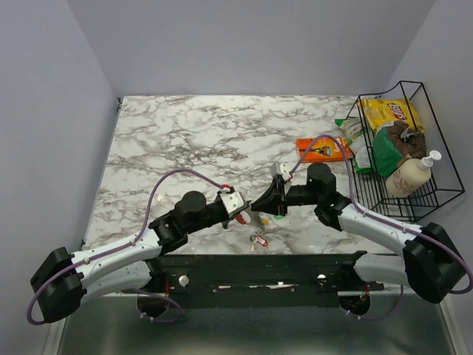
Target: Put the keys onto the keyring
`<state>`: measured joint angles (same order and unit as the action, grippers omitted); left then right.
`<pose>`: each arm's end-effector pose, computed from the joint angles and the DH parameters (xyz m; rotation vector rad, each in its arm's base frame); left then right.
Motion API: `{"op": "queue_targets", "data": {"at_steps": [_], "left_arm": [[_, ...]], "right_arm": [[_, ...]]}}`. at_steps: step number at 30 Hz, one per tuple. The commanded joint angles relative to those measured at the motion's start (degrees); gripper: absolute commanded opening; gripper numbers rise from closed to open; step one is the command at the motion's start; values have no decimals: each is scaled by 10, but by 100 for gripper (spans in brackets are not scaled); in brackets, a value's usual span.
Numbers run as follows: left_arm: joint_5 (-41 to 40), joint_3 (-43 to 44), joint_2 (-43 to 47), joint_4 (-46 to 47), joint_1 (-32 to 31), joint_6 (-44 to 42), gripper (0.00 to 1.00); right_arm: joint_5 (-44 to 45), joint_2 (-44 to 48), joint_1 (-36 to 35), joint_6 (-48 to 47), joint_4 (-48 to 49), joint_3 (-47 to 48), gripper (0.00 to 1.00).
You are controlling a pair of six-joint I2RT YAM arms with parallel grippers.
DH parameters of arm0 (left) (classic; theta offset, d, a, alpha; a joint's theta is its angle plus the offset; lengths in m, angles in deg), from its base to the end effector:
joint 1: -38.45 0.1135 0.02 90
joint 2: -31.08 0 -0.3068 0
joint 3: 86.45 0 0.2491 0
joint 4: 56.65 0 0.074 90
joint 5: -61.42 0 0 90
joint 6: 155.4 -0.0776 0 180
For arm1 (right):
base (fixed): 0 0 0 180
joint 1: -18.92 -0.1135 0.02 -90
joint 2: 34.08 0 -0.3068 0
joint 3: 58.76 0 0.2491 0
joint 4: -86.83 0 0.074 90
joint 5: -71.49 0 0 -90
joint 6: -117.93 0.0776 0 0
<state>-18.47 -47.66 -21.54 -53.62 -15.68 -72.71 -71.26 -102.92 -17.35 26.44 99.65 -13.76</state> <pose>0.1198 -0.1890 0.2696 1.0398 1.4903 -0.7428 0.1697 0.2012 0.2758 -1.2189 1.3970 1.2348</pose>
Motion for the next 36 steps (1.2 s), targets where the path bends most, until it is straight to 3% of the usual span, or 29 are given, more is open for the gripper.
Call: {"op": "queue_targets", "data": {"at_steps": [1,18,26,36], "left_arm": [[25,26,9,4,-5,-5,0],[26,31,9,-14,-11,-7,0],[13,28,16,-12,-12,-11,0],[7,32,13,-16,-12,-12,0]], "right_arm": [[30,-9,2,-13,-7,10,21],[65,19,2,-9,-6,-4,16],[101,62,1,-11,-5,-24,30],[67,48,2,-11,-7,-22,27]]}}
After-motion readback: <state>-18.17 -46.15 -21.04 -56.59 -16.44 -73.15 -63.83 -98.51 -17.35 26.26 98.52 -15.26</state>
